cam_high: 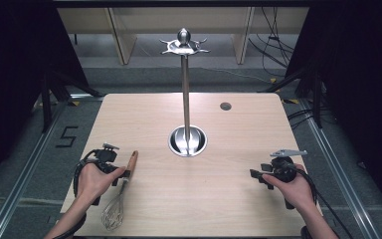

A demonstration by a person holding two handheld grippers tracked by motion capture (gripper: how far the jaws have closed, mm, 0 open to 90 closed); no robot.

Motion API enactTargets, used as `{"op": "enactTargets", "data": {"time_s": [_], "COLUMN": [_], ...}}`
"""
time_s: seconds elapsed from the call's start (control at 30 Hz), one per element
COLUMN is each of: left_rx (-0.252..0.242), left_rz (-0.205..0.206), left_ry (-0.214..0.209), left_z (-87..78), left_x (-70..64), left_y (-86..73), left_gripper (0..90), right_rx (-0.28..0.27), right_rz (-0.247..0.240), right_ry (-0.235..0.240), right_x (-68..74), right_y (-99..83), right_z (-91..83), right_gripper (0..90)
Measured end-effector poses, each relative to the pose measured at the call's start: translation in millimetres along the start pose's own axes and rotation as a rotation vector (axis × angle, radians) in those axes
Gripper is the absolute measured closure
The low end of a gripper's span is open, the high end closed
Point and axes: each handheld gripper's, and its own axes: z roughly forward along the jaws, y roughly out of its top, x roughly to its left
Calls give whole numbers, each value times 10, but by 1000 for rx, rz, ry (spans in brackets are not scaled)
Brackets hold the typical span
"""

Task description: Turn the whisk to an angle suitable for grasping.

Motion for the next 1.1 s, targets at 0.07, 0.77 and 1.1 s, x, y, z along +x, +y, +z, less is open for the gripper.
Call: {"op": "enactTargets", "data": {"time_s": [0.07, 0.77, 1.1], "left_rx": [-2, 147, 151], "left_rz": [54, 176, 102], "left_ry": [5, 76, 104], "left_z": [-27, 474, 486], "left_x": [-75, -273, -69], "left_y": [47, 530, 559], "left_gripper": [583, 891, 891], "right_rx": [1, 9, 13], "right_rz": [-2, 16, 14], "right_ry": [-5, -2, -1], "right_x": [-2, -9, -12], "right_y": [0, -9, -15], "right_z": [-6, -4, -6], "right_gripper": [433, 432, 432]}}
